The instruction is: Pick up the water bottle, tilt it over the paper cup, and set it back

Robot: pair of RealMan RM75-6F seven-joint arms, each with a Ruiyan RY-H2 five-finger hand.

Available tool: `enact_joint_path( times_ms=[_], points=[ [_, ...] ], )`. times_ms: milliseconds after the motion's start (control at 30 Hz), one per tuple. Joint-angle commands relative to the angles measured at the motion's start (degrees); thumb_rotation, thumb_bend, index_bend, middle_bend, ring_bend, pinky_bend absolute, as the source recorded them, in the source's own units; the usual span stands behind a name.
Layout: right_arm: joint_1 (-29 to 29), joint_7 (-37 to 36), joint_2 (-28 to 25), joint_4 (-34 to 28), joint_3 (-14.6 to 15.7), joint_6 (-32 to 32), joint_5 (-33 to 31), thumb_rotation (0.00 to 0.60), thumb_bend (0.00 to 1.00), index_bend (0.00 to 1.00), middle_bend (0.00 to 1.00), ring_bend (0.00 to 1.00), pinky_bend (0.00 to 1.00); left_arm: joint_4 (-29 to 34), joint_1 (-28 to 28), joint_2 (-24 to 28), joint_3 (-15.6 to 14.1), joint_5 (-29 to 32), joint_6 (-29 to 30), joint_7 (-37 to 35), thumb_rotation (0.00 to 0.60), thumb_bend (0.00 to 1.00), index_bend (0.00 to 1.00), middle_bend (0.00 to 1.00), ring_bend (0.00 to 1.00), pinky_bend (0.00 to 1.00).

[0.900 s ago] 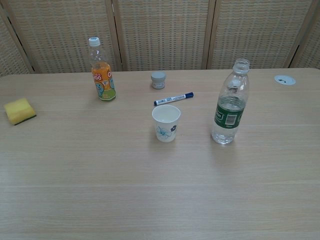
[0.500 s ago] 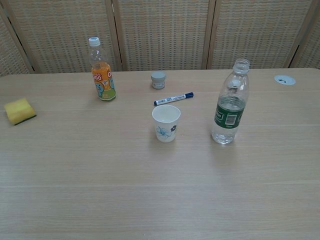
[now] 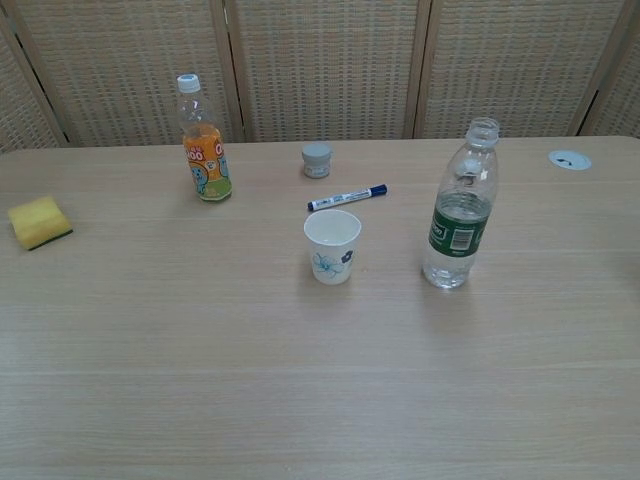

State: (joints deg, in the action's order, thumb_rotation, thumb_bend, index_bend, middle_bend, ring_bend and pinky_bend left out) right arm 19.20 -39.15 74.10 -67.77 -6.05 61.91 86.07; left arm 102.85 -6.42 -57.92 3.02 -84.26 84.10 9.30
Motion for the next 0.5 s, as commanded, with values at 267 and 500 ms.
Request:
enact_joint_path(
  times_ms=[267, 500],
  points=[
    [10.01, -7.63, 9.94, 8.41, -2.71, -10.96, -2.09, 0.6, 0.0, 0.0, 0.0, 0.0, 0.0, -1.31, -0.77, -1.12, 0.34, 0.92, -1.15, 1.23, 0.6, 0.0, 0.0, 0.0, 0.0, 0.0],
    [14.02, -11.05, 12.69, 8.08, -4.23, -15.22, -3.79, 0.6, 0.0, 0.0, 0.0, 0.0, 0.0, -1.53, -0.99, -1.54, 0.61, 2.1, -1.68, 1.77, 0.6, 0.0, 0.0, 0.0, 0.0, 0.0]
  ],
)
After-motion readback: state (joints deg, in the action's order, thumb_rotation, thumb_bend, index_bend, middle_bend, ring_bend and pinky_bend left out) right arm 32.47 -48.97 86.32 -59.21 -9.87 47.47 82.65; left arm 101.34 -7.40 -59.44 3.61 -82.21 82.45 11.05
